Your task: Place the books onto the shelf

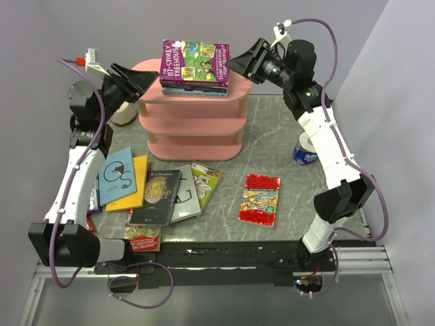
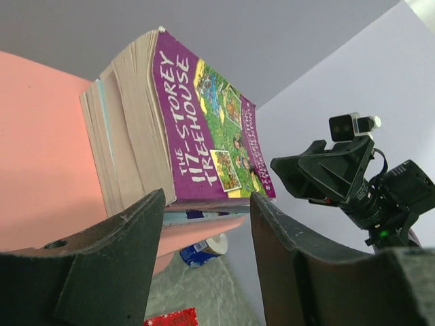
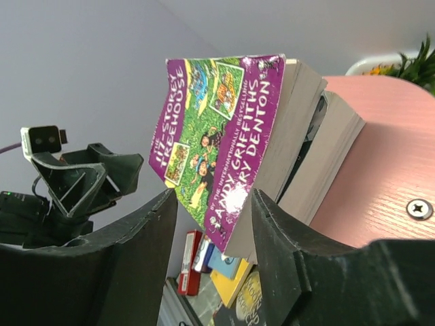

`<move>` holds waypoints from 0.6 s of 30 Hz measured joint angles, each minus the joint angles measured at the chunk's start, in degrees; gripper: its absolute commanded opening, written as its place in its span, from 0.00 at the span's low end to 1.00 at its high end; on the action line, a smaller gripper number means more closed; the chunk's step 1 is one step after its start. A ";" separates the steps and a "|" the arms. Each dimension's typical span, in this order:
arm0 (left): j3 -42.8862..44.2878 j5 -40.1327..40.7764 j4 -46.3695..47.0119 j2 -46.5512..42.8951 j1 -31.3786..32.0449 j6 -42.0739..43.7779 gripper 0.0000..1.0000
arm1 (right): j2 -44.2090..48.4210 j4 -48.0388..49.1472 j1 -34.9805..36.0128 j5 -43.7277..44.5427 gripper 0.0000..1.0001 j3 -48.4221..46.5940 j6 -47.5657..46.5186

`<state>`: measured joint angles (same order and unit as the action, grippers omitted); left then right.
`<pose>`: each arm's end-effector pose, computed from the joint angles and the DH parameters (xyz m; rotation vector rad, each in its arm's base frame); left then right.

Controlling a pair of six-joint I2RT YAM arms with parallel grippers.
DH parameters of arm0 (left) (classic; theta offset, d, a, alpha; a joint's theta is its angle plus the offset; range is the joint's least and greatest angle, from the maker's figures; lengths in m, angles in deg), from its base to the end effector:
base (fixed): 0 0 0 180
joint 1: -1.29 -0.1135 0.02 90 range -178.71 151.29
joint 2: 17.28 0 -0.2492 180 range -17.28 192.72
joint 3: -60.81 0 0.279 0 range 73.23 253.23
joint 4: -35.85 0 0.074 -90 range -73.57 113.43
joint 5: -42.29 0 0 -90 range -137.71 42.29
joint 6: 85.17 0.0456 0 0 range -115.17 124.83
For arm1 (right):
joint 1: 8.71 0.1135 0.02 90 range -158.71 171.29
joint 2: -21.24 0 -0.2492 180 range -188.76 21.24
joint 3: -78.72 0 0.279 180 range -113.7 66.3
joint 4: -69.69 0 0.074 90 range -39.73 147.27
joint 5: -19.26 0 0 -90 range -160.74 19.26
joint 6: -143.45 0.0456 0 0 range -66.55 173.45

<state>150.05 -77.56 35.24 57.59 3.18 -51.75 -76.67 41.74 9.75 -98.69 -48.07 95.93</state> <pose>0.3346 -0.0337 0.4503 -0.2192 1.4526 -1.1893 0.3849 0.1510 0.4969 -0.0644 1.6889 1.1960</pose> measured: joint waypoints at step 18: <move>-1.55 -0.57 0.17 3.82 0.09 -0.22 0.47 | -3.13 -3.76 0.44 -1.20 0.45 -2.36 -1.49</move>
<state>148.49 -78.13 35.42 61.42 3.26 -51.97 -79.79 37.98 10.18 -99.89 -50.43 94.45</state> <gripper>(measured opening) 0.499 0.458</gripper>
